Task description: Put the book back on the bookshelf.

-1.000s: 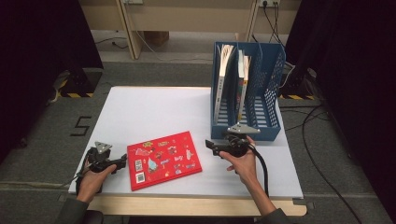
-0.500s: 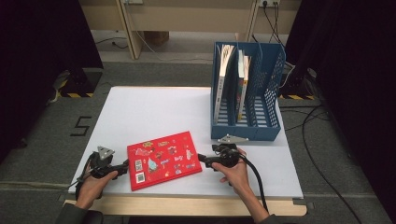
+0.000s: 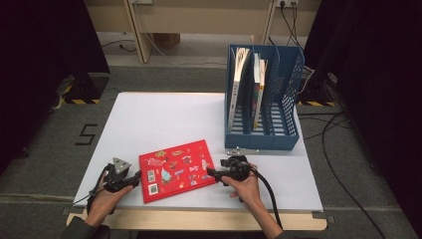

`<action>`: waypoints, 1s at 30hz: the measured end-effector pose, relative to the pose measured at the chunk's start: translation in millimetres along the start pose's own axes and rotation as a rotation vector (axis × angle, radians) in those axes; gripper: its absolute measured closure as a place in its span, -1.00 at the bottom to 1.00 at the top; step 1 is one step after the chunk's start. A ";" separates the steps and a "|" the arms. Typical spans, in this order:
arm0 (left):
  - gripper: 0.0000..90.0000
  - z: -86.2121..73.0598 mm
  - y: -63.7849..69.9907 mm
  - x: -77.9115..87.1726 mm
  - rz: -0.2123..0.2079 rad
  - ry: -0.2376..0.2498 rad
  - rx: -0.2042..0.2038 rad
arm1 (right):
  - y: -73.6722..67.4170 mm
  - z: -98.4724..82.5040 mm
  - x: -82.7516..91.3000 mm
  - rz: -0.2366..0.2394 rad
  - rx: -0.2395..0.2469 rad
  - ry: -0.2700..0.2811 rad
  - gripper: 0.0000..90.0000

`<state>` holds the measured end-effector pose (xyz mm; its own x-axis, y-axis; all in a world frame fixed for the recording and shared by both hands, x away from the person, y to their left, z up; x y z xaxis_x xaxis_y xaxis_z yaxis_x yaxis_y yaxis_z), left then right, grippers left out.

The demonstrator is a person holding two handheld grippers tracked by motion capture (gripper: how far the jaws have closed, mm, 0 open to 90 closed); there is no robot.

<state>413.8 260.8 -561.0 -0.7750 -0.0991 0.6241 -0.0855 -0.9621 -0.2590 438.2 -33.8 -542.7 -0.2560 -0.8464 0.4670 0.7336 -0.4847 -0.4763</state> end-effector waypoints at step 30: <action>0.27 -6.4 15.9 10.9 -0.068 -0.018 0.045 | -0.2 7.8 -12.8 0.022 -0.288 0.147 -0.41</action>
<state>399.9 246.0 -563.1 -0.7572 -0.0370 0.6521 -0.1091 -0.9772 -0.1821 446.2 -21.1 -542.7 -0.3460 -0.8700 0.3514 0.5374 -0.4907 -0.6859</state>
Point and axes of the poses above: each handheld gripper's, and its own axes: x roughly backward along the jaws, z roughly out of its top, y roughly to its right, the point moved 10 cm from there along -x, roughly forward along the jaws, and after that the axes turned 15 degrees about z, right-handed, at the moved point
